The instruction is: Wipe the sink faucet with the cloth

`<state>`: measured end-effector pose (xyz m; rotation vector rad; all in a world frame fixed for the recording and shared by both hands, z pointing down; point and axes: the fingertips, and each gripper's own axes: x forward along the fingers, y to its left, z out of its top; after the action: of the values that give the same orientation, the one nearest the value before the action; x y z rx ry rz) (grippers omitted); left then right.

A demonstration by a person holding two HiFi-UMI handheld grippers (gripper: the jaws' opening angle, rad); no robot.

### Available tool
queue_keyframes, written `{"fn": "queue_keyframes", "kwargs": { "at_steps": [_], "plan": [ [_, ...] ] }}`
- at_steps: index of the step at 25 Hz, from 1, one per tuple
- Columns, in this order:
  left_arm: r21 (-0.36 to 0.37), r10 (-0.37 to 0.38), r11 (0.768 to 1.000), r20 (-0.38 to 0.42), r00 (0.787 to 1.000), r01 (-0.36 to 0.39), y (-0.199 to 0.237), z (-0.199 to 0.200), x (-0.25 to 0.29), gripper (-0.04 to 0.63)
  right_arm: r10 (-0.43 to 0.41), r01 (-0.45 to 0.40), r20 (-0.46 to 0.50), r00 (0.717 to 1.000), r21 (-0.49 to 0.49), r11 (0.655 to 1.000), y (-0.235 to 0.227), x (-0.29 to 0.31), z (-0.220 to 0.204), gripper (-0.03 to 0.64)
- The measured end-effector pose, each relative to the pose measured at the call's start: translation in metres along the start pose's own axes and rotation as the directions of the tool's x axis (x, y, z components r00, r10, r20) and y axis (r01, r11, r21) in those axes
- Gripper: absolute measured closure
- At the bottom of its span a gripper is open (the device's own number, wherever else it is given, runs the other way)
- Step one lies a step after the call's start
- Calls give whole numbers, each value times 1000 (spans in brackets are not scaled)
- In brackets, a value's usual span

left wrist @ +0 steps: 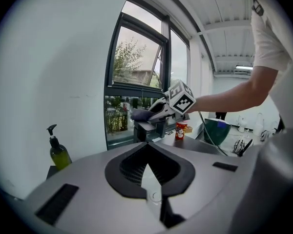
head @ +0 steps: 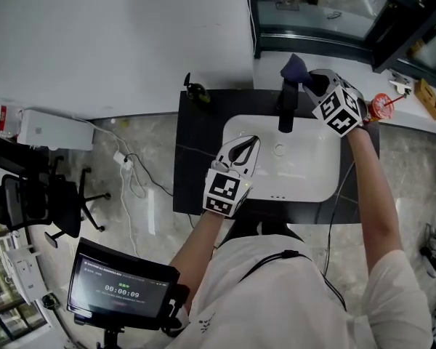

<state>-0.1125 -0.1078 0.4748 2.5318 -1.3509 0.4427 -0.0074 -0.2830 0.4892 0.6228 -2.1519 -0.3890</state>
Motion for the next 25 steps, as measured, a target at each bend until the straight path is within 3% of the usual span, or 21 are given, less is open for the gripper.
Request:
{"fn": "queue_keyframes", "kwargs": {
  "at_steps": [6, 14, 19, 25],
  "plan": [
    [12, -40, 999, 5, 999, 40, -11, 10, 8, 600, 180, -176, 21, 983, -123, 977, 42, -30, 8, 503],
    [24, -93, 995, 9, 996, 93, -23, 20, 22, 600, 404, -396, 36, 914, -133, 908, 89, -69, 17, 503],
    [34, -102, 994, 21, 995, 101, -28, 29, 22, 600, 373, -371, 150, 916, -47, 928, 68, -96, 39, 503],
    [31, -95, 995, 14, 995, 95, -18, 27, 29, 600, 230, -228, 172, 958, -27, 973, 19, -76, 42, 503]
  ]
}}
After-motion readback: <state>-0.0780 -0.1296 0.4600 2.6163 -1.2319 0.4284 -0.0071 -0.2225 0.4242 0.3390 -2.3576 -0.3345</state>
